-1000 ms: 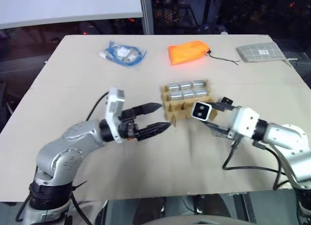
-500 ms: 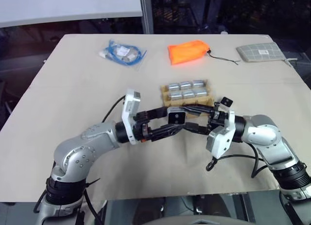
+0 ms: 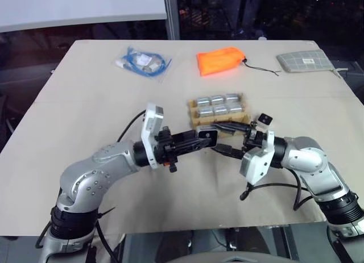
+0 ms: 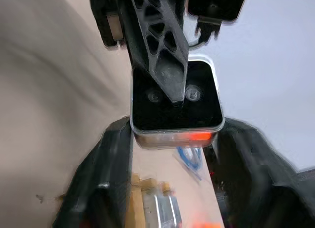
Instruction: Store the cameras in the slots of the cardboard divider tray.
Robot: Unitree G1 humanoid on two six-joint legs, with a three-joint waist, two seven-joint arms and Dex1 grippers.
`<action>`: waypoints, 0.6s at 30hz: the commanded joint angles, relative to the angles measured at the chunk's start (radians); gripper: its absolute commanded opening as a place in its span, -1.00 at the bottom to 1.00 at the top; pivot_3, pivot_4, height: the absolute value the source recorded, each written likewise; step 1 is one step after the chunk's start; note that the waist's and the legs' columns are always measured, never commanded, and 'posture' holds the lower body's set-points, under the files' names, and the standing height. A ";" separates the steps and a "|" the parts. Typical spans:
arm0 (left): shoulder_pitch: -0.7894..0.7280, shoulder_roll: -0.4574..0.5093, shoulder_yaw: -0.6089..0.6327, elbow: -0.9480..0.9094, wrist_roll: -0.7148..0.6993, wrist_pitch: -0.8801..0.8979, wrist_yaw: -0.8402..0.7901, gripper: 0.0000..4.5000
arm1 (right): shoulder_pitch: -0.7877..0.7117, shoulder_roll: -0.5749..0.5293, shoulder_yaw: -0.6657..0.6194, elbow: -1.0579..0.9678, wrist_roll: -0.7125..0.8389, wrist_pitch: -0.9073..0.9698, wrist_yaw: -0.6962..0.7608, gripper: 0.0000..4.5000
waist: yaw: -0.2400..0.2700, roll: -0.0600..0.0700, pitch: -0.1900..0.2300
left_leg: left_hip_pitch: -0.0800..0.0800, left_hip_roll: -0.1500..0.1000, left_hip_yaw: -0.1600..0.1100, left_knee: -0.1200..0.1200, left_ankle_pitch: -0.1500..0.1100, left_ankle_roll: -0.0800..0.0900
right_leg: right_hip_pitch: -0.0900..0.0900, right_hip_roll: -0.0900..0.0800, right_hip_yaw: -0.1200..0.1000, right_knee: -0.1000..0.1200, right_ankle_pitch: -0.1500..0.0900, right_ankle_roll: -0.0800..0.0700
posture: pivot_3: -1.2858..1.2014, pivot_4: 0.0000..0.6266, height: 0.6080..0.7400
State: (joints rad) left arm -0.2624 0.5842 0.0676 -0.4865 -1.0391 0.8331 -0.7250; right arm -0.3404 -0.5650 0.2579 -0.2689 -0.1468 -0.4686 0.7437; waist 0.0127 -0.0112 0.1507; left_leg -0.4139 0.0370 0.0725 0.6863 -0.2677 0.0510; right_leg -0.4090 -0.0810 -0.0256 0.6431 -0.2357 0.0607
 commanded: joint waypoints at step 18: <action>-0.654 0.155 -0.325 0.575 0.551 -0.151 -0.390 -0.66 | 0.336 -0.403 -0.655 -0.475 0.882 1.218 0.077 0.98 | 0.003 -0.003 0.003 | -0.001 -0.002 -0.001 0.000 -0.002 0.003 | 0.001 0.001 -0.002 -0.001 0.000 0.000 | 0.03 -0.52 1.00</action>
State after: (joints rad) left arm -0.8593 0.7348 -0.2238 0.0274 -0.5427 0.7344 -1.0402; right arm -0.0212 -0.9423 -0.2948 -0.6785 0.6181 0.6398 0.8233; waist 0.0153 -0.0145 0.1540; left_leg -0.4153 0.0352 0.0715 0.6860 -0.2699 0.0548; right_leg -0.4084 -0.0802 -0.0274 0.6420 -0.2357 0.0608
